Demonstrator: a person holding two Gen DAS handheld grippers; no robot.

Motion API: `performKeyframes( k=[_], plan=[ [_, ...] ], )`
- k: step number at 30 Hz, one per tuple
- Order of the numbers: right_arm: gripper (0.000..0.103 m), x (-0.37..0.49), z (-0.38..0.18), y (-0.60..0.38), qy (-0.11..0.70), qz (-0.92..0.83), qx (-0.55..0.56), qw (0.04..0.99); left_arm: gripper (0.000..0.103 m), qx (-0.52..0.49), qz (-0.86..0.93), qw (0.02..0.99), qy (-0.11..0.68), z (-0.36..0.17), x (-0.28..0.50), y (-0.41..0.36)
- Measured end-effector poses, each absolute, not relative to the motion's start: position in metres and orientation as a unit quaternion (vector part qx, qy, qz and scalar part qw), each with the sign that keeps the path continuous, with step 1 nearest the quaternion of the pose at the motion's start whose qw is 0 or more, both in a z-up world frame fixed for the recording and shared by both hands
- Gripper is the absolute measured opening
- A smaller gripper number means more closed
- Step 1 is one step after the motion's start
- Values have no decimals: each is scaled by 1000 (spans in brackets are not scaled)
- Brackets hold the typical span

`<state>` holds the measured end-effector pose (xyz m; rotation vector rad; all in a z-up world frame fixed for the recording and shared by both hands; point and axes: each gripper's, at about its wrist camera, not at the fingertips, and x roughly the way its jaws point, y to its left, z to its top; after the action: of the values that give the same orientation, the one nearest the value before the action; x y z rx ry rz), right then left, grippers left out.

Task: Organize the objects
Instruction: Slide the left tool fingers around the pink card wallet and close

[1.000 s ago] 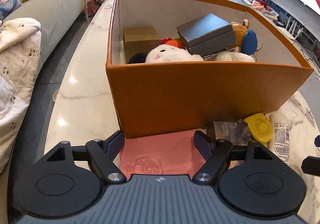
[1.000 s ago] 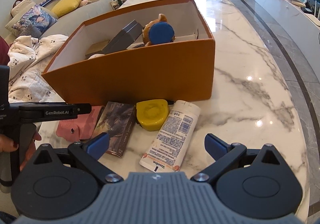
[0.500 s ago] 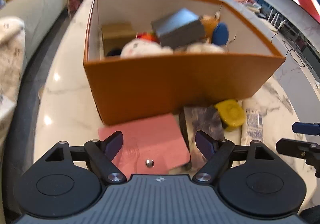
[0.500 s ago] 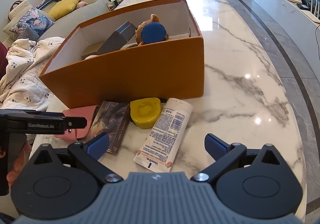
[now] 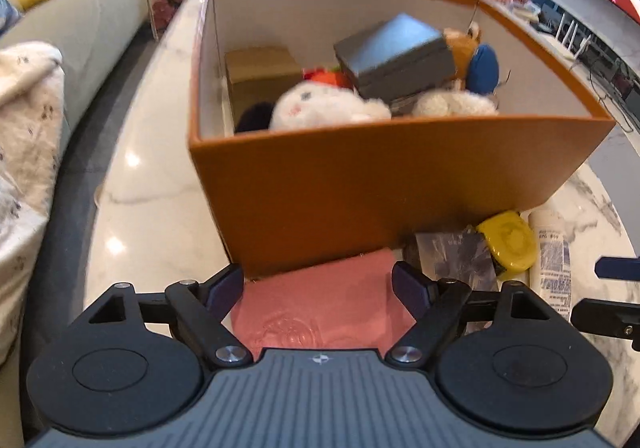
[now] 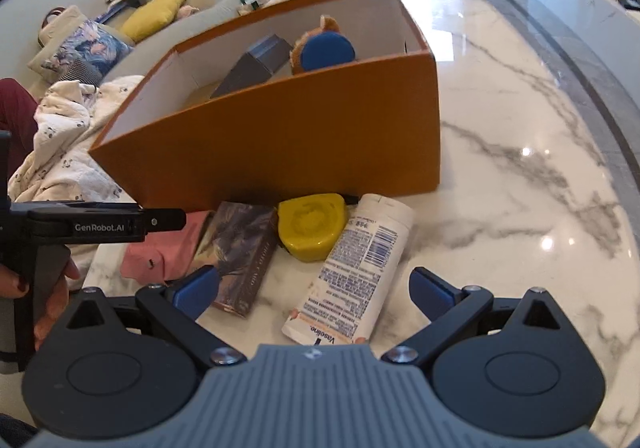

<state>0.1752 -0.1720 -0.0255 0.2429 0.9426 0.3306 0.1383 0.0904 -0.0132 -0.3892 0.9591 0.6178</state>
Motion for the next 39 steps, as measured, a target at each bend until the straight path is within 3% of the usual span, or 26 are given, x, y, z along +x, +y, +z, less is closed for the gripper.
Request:
performKeyframes(
  k=[15, 25, 39],
  plan=[
    [101, 186, -32, -177, 458, 167, 117, 866, 101, -222, 269, 827, 442, -22, 139, 104],
    [101, 188, -35, -177, 468, 161, 116, 861, 103, -219, 228, 808, 497, -24, 136, 87],
    [101, 170, -32, -175, 475, 156, 106, 860, 103, -88, 185, 804, 558, -18, 124, 17]
  ],
)
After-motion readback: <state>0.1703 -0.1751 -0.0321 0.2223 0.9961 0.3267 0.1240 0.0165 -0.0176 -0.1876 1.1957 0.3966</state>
